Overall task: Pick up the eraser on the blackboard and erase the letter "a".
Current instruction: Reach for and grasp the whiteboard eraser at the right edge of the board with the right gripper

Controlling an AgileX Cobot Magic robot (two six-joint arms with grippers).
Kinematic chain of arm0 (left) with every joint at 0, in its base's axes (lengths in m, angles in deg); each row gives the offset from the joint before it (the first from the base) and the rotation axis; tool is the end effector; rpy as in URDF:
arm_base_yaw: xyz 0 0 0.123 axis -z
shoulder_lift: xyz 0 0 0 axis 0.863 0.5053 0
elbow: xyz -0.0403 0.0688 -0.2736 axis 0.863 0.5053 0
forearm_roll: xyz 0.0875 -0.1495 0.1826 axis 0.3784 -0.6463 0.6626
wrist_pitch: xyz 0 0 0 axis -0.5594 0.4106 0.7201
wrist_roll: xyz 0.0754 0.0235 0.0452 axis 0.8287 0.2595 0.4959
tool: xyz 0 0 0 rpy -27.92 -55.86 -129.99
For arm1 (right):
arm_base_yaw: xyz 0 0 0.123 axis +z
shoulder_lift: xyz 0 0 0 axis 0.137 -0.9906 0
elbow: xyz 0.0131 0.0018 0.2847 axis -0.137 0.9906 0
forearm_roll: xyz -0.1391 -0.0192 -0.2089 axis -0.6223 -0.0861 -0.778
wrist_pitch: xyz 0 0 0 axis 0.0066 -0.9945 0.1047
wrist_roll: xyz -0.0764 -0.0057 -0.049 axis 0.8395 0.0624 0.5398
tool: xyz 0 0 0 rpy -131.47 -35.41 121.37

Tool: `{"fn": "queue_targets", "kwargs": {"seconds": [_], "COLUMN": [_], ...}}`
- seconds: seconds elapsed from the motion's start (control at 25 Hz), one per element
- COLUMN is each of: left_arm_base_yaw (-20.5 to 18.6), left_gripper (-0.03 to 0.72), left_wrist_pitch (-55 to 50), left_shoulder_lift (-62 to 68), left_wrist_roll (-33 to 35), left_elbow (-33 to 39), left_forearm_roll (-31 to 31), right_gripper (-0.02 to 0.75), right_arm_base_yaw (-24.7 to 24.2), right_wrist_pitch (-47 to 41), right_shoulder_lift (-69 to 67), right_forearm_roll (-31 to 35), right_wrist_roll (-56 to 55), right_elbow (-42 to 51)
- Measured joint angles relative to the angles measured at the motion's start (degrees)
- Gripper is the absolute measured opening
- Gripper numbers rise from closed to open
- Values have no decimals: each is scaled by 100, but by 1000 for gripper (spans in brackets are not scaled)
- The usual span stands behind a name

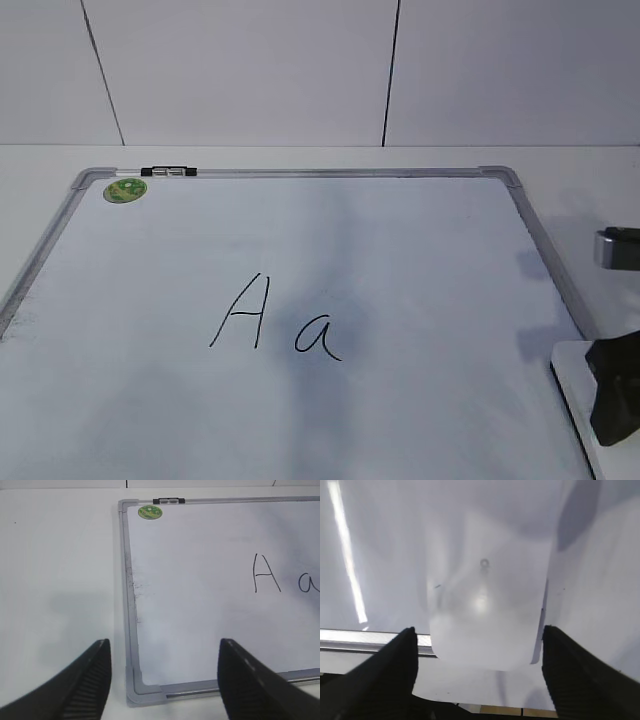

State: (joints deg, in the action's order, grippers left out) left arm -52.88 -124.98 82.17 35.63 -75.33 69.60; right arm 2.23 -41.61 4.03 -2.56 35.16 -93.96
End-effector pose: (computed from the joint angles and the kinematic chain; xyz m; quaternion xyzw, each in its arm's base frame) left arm -0.0092 -0.0053 0.2818 0.0326 0.8588 -0.0808 0.5048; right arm 0.2129 0.0478 0.2075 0.0204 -0.9983 -0.0513 0.0165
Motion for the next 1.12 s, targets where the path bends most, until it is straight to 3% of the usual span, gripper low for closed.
{"fn": "queue_targets", "kwargs": {"seconds": [0.6,1.12], "left_arm_base_yaw": [0,0], "left_gripper": [497,497], "left_wrist_pitch": [-32,-45], "left_shoulder_lift": [0,0], "left_wrist_roll": [0,0], "left_elbow": [0,0], "left_forearm_roll": [-13,-26], "right_gripper": [614,644], "right_arm_base_yaw": [0,0], "right_wrist_pitch": [646,680], "right_shoulder_lift": [188,188], "right_forearm_roll": [-10,-192], "right_wrist_roll": [-212,-282], "right_elbow": [176,176]}}
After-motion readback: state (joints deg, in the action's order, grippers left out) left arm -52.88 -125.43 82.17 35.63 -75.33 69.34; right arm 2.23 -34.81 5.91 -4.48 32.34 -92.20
